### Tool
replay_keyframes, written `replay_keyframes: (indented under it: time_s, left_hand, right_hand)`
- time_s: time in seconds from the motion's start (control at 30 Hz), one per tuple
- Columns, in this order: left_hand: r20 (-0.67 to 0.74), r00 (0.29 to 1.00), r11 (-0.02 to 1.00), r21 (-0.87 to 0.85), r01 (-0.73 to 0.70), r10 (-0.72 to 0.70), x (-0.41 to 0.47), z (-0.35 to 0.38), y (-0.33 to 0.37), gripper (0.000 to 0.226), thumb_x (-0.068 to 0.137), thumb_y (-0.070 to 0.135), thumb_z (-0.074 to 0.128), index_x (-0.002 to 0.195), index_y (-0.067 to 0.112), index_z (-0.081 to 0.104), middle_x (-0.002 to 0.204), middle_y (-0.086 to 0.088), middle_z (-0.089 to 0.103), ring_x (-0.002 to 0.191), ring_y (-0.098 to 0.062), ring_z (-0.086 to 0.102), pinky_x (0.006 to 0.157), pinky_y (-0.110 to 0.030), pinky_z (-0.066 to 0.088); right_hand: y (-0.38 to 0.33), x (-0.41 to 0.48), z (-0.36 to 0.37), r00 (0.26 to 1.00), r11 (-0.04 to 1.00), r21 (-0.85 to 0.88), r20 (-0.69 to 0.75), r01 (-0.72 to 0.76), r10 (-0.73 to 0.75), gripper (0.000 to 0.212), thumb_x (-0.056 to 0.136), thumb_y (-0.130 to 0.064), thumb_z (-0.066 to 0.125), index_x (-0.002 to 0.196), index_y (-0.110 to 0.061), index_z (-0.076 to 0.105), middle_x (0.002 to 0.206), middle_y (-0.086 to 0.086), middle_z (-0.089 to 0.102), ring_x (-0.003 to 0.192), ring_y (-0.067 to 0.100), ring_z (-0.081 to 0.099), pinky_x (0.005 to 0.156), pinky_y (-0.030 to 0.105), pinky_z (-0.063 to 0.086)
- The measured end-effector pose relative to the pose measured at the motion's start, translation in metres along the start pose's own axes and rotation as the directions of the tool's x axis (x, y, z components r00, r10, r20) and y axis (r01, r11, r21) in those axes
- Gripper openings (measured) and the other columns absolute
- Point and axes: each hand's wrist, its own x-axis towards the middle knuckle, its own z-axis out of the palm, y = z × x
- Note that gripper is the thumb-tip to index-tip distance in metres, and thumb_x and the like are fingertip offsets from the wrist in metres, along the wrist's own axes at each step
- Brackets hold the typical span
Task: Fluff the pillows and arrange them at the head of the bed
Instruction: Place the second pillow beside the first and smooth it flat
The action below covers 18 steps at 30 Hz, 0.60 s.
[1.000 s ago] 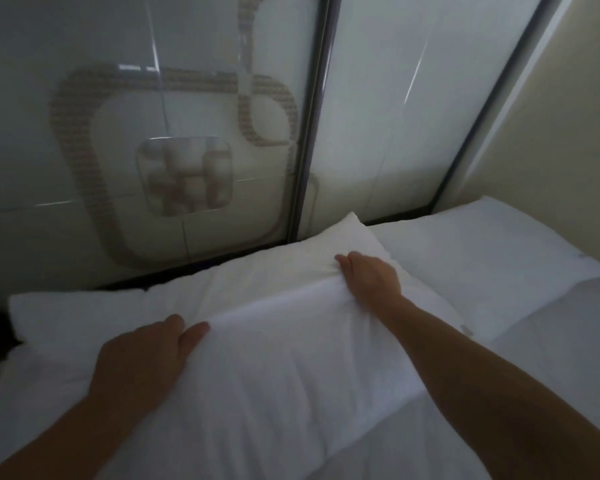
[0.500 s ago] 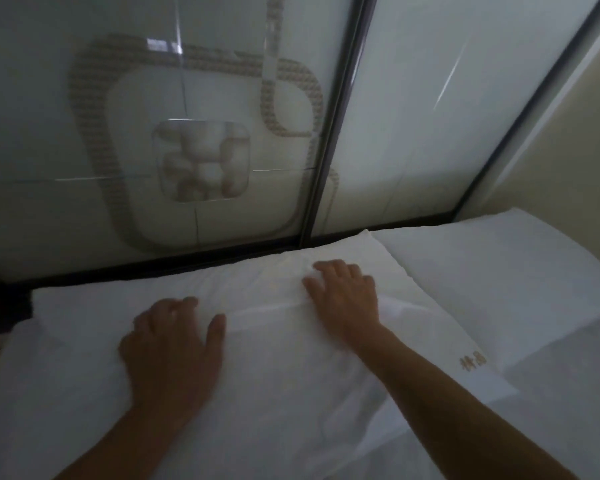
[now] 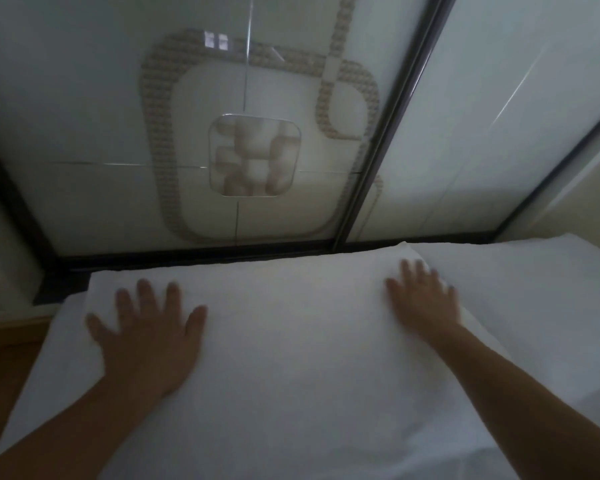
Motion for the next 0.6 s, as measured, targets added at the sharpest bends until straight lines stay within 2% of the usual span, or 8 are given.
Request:
replay_keyframes:
  time_s: [0.03, 0.1, 0.13, 0.2, 0.3, 0.43, 0.5, 0.6]
  left_hand:
    - [-0.077, 0.994, 0.997, 0.005, -0.075, 0.075, 0.0, -0.003, 0.018, 0.079, 0.075, 0.067, -0.013, 0.146, 0.034, -0.006, 0.16, -0.005, -0.009, 0.145, -0.031, -0.007, 0.111, -0.064, -0.002]
    - [-0.16, 0.953, 0.967, 0.027, -0.255, 0.256, -0.009, 0.0, 0.059, 0.074, 0.079, 0.062, -0.013, 0.147, 0.033, -0.004, 0.16, -0.004, -0.006, 0.145, -0.028, -0.006, 0.111, -0.061, -0.004]
    - [-0.144, 0.937, 0.948, 0.033, -0.316, 0.317, -0.01, 0.007, 0.071, 0.071, 0.081, 0.061, -0.011, 0.147, 0.033, -0.005, 0.16, -0.002, -0.007, 0.145, -0.026, -0.008, 0.112, -0.061, -0.006]
    - [-0.061, 0.945, 0.947, 0.055, -0.318, 0.321, 0.0, 0.02, 0.059, 0.069, 0.084, 0.062, -0.006, 0.147, 0.033, -0.007, 0.159, 0.001, -0.011, 0.145, -0.023, -0.013, 0.112, -0.06, -0.01]
    - [-0.027, 0.987, 0.985, 0.074, -0.156, 0.158, 0.025, 0.027, -0.01, 0.067, 0.085, 0.06, -0.005, 0.146, 0.033, -0.013, 0.158, 0.001, -0.018, 0.144, -0.023, -0.016, 0.112, -0.061, -0.01]
    - [0.042, 0.997, 0.996, 0.065, -0.06, 0.058, 0.021, 0.014, -0.043, 0.067, 0.085, 0.06, -0.005, 0.144, 0.032, -0.019, 0.156, -0.001, -0.023, 0.143, -0.027, -0.019, 0.113, -0.061, -0.009]
    - [-0.009, 0.997, 0.997, 0.019, -0.075, 0.075, 0.01, 0.001, -0.023, 0.066, 0.086, 0.059, -0.003, 0.144, 0.031, -0.02, 0.157, -0.004, -0.022, 0.143, -0.028, -0.018, 0.113, -0.06, -0.009]
    - [-0.126, 0.966, 0.973, -0.027, -0.231, 0.225, -0.033, -0.003, 0.023, 0.064, 0.089, 0.057, 0.0, 0.144, 0.03, -0.017, 0.158, -0.006, -0.016, 0.145, -0.028, -0.012, 0.112, -0.06, -0.005]
  right_hand:
    - [-0.036, -0.004, -0.002, 0.986, 0.985, 0.03, -0.009, 0.168, -0.168, 0.066, 0.091, -0.063, 0.014, 0.148, -0.032, 0.004, 0.159, 0.001, 0.001, 0.143, 0.023, 0.004, 0.111, 0.052, 0.011]
    - [-0.103, -0.023, 0.008, 0.863, 0.863, 0.038, 0.027, 0.503, -0.504, 0.068, 0.087, -0.069, 0.008, 0.147, -0.037, 0.003, 0.158, -0.005, -0.004, 0.143, 0.016, -0.003, 0.112, 0.048, 0.008]
    - [-0.12, -0.033, 0.016, 0.81, 0.813, 0.05, 0.066, 0.581, -0.583, 0.068, 0.086, -0.07, 0.003, 0.146, -0.039, 0.002, 0.157, -0.007, -0.004, 0.142, 0.014, -0.005, 0.112, 0.046, 0.005]
    - [-0.108, -0.026, 0.022, 0.824, 0.827, 0.025, 0.077, 0.561, -0.561, 0.062, 0.091, -0.063, 0.006, 0.147, -0.037, 0.006, 0.158, -0.006, 0.001, 0.143, 0.014, -0.002, 0.112, 0.043, 0.003]
    - [-0.032, 0.003, 0.02, 0.969, 0.971, -0.072, 0.116, 0.226, -0.217, 0.054, 0.097, -0.049, 0.015, 0.148, -0.03, 0.011, 0.159, 0.0, 0.008, 0.143, 0.02, 0.007, 0.113, 0.049, 0.011]
    - [-0.003, 0.001, 0.005, 0.989, 0.998, -0.013, 0.135, -0.061, 0.062, 0.059, 0.095, -0.053, 0.012, 0.148, -0.028, 0.005, 0.159, 0.003, 0.003, 0.143, 0.026, 0.004, 0.112, 0.057, 0.011]
    - [-0.037, -0.011, -0.002, 0.998, 1.0, 0.029, 0.065, -0.011, 0.009, 0.063, 0.094, -0.056, 0.013, 0.149, -0.026, 0.004, 0.159, 0.003, 0.002, 0.143, 0.027, 0.004, 0.112, 0.055, 0.01]
    - [-0.106, -0.066, 0.009, 0.933, 0.933, 0.028, 0.01, 0.36, -0.36, 0.065, 0.091, -0.063, 0.011, 0.148, -0.032, 0.003, 0.158, -0.002, -0.003, 0.143, 0.02, -0.001, 0.112, 0.049, 0.008]
